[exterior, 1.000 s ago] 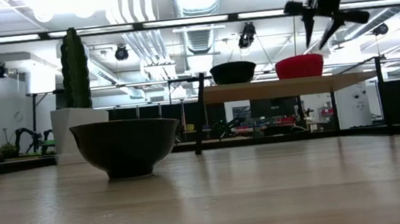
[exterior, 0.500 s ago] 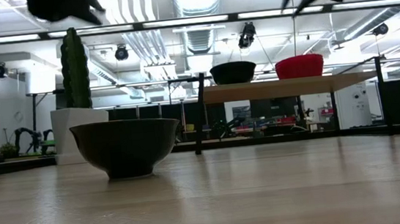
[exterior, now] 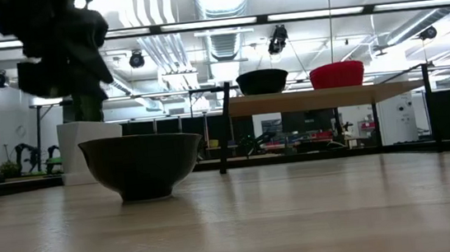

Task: Pick & Place Mini bowls
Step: Stack the white patterned bowl on top of the other white patterned bowl on the shelf

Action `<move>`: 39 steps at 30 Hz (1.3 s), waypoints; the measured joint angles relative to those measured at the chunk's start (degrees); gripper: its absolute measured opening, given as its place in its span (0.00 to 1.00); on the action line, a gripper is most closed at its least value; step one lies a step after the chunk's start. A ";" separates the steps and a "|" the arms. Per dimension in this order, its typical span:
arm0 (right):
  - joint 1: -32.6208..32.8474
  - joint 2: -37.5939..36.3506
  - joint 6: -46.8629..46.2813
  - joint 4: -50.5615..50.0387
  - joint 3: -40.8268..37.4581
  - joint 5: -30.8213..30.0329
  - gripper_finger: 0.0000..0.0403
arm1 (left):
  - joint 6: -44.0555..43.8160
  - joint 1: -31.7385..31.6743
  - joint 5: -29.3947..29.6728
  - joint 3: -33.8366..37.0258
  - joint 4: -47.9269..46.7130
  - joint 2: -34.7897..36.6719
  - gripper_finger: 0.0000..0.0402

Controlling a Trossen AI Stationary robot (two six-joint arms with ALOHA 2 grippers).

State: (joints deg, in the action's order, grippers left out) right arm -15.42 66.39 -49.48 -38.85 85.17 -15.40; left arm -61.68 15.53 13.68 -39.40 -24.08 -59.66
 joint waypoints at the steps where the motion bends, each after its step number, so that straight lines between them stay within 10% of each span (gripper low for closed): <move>1: 0.79 0.10 0.23 1.41 -0.01 -0.02 0.33 | -1.27 0.00 -0.41 1.41 2.00 0.00 0.32; 13: 7.93 0.48 3.25 13.61 -0.07 -0.54 0.32 | -10.29 -0.04 -2.21 11.72 14.12 0.00 0.32; 39: 9.88 0.48 3.01 13.92 -1.67 -1.24 0.31 | -8.52 -0.04 -5.74 8.27 20.13 -15.37 0.32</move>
State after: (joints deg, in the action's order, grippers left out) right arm -5.54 66.87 -46.47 -24.93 83.50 -16.64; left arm -70.20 15.49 7.93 -31.13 -3.95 -75.03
